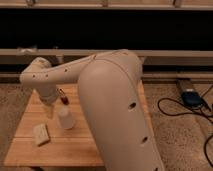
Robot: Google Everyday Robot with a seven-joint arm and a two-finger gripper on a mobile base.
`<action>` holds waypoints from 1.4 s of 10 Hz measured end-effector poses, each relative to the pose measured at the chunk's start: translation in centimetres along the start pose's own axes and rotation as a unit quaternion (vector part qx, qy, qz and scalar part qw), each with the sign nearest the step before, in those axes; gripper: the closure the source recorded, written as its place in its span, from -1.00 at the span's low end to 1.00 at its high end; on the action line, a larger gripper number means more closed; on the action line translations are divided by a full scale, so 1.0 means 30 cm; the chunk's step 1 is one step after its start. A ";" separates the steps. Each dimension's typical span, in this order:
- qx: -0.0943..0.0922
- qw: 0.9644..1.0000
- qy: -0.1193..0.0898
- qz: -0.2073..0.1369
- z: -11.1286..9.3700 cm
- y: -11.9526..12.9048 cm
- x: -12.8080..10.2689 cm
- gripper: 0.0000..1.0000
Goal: Place the pepper in the ceramic bowl
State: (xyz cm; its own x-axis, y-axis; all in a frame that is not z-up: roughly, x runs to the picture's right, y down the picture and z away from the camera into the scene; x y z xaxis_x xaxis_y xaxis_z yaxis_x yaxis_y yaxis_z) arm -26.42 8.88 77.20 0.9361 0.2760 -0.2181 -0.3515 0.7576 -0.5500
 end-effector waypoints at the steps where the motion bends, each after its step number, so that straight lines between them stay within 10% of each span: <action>1: 0.005 1.000 0.002 0.015 0.037 -0.062 -0.038 -0.60; 8: 0.010 0.993 0.011 0.119 0.234 -0.271 -0.144 -0.60; 14: -0.026 0.989 0.000 0.148 0.423 -0.345 -0.195 -0.39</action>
State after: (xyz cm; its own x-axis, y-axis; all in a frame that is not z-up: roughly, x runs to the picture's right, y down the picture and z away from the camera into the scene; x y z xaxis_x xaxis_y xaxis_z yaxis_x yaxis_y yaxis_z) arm -28.09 6.94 94.42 0.7917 0.4811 -0.3764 -0.6107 0.6116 -0.5030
